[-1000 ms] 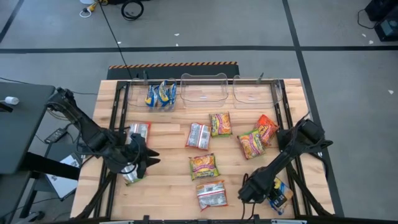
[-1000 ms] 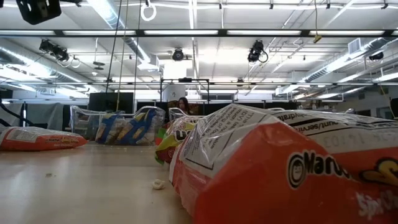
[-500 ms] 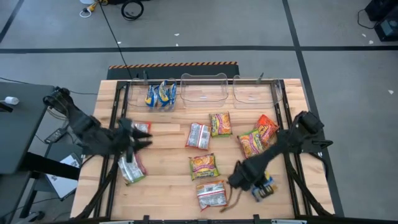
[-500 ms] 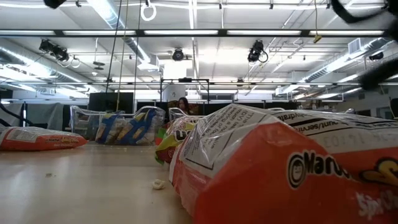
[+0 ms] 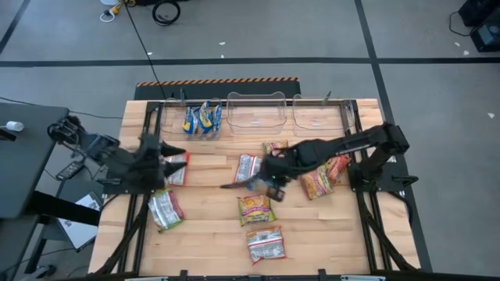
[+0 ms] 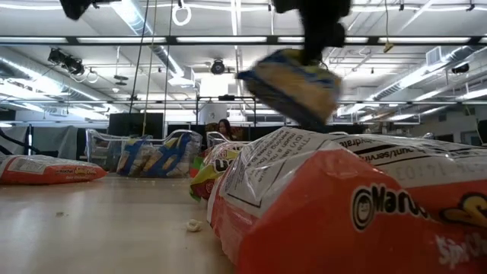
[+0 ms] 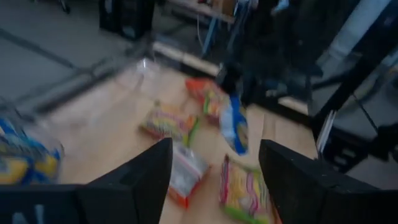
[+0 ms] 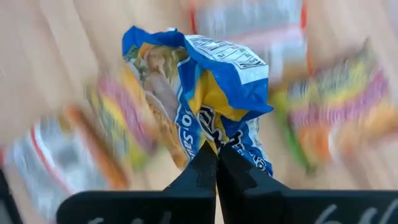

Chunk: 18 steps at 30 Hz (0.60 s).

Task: Sort Maruchan noodles
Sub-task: Put the blue noodle pack into the left transparent bin

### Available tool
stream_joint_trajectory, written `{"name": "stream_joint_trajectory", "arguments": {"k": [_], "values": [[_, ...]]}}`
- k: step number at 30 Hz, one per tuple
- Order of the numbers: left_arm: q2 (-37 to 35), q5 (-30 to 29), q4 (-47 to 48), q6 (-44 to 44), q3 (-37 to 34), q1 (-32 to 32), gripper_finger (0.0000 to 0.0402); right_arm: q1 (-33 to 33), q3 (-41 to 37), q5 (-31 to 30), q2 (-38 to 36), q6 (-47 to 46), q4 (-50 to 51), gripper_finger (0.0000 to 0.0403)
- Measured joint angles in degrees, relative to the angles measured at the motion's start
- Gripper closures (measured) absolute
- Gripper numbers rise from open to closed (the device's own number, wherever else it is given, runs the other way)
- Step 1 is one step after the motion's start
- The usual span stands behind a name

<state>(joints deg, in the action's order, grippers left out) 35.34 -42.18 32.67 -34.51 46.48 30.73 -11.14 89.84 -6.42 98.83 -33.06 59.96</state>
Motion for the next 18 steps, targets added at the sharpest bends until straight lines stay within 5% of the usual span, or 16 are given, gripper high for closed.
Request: {"name": "stream_joint_trajectory", "arguments": {"k": [5,10,18], "values": [[2.2,4.6,-3.0,-1.3,-4.9,-3.9,0.0127,2.8,0.1,-0.1,1.2,5.6,-11.7,0.0400],[6.6,9.8,-7.7,1.8,-5.3,-12.1,0.0101,4.4,1.4,-0.2,2.5,9.3,-12.5,0.0401],[19.6,29.0,-25.1,10.7,-5.3,-28.9,0.0088,5.7,13.8,-2.0,9.4,16.0,-7.1,0.0401]]}}
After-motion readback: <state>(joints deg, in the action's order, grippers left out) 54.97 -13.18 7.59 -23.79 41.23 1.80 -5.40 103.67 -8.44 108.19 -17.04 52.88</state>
